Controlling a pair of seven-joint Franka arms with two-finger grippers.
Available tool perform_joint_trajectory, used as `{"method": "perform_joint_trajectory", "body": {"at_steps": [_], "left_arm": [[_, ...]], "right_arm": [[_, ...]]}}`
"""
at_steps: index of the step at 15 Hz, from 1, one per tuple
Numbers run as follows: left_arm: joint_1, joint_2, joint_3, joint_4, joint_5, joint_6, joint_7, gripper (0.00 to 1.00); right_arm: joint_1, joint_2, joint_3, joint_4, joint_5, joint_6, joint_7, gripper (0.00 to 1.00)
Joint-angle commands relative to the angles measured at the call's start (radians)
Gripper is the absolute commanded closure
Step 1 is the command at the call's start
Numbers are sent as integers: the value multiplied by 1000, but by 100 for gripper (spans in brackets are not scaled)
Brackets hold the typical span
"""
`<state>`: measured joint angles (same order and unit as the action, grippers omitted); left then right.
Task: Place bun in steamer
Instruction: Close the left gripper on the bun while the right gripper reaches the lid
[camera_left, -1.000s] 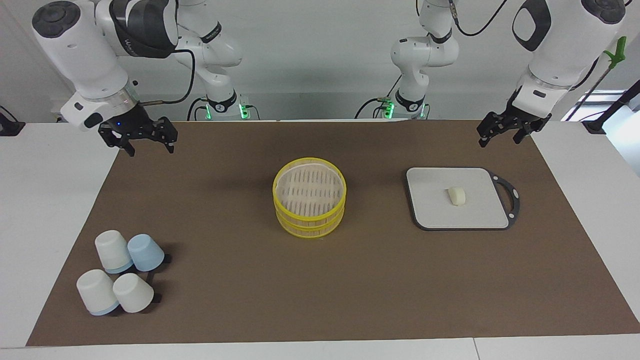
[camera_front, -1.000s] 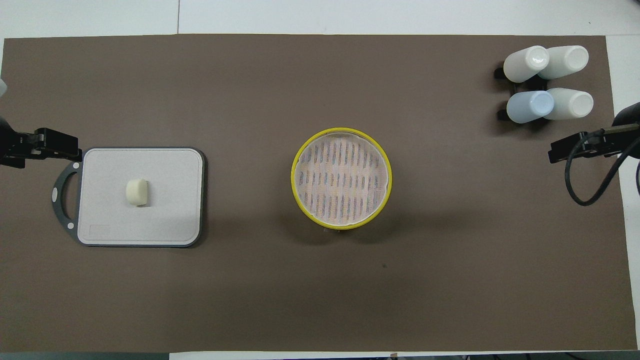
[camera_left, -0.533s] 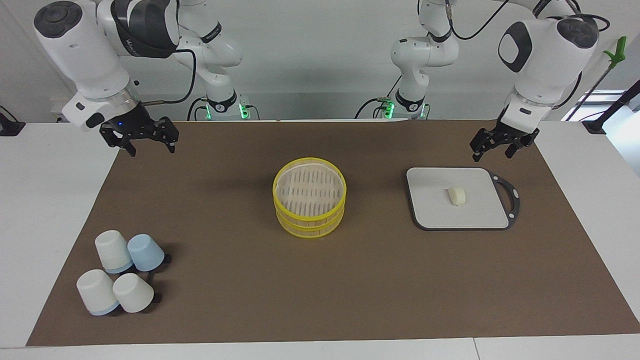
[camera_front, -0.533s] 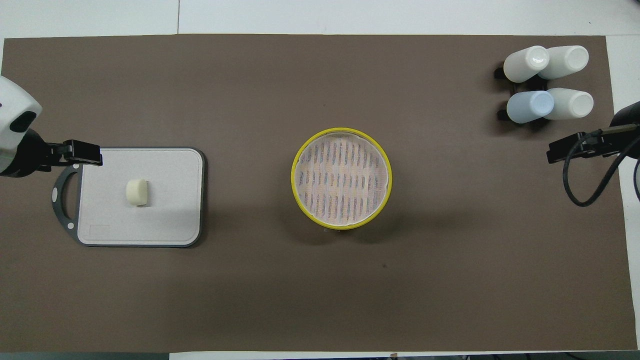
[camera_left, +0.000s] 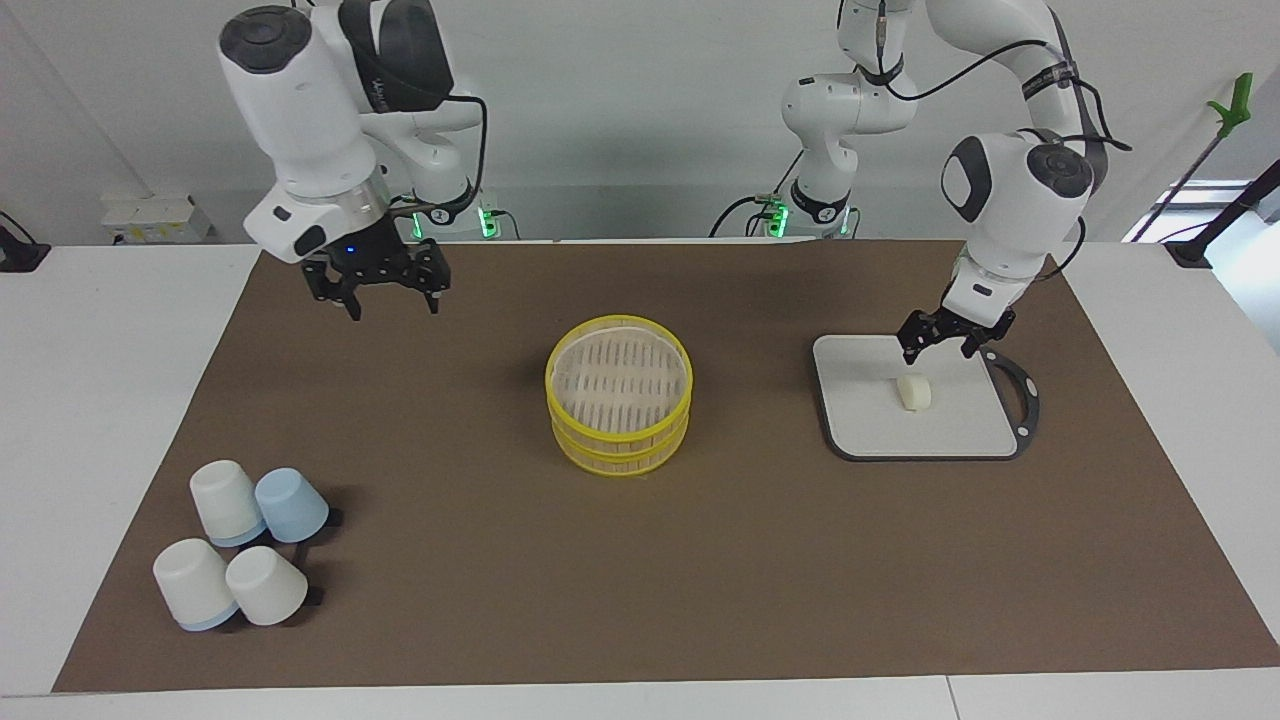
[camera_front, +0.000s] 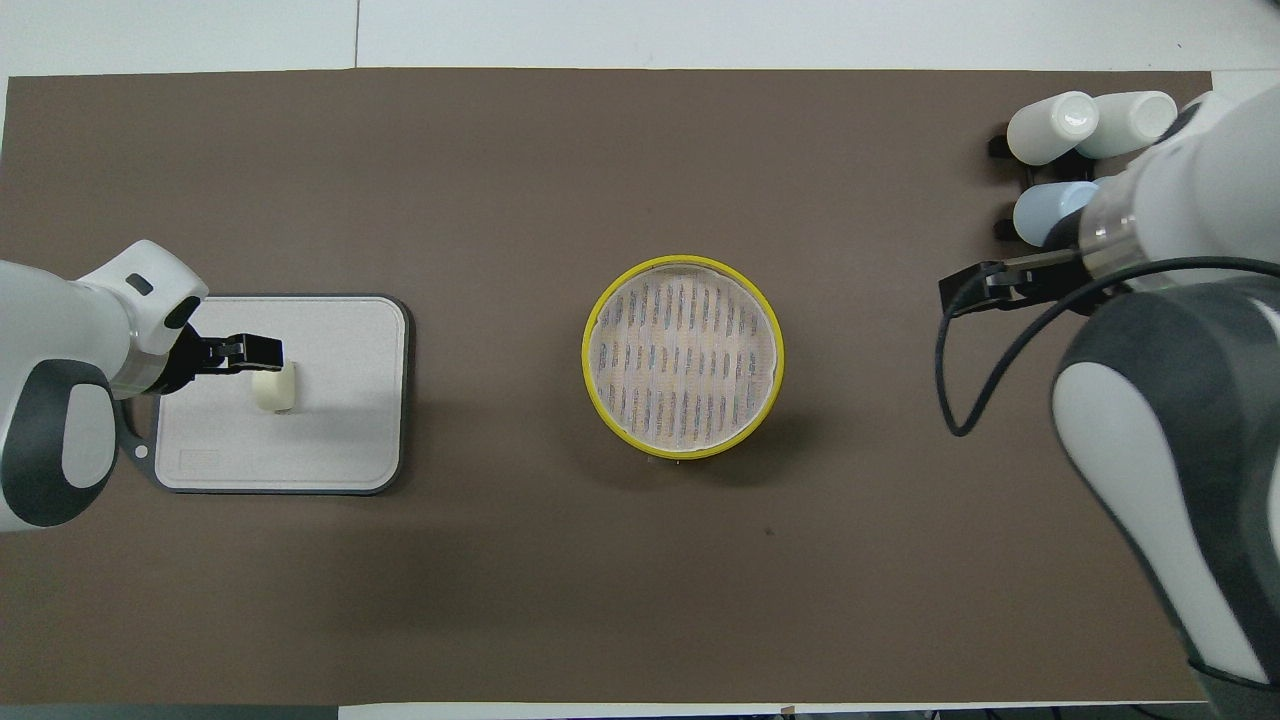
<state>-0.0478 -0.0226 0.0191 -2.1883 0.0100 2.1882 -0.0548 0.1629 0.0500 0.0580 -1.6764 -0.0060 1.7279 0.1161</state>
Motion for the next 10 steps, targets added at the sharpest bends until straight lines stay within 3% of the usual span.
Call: {"method": "perform_joint_trajectory", "body": {"at_steps": [1,5,8,10], "left_arm": [[-6,64,10,-11,-5,74,39,3],[9,96,10,-14,-5,111,75,3],[28,108,10,-30,-5,143,102,4],[28,127,10,-48,-5,162,102,5]], "right_arm": [[123,118,-3,96,1,13,138,1],[300,267,-4,222,-8,33,376,2],[362,321,-3,240,-3,79,523,3],[401,397,-4,320,-6,79,563,3]]}}
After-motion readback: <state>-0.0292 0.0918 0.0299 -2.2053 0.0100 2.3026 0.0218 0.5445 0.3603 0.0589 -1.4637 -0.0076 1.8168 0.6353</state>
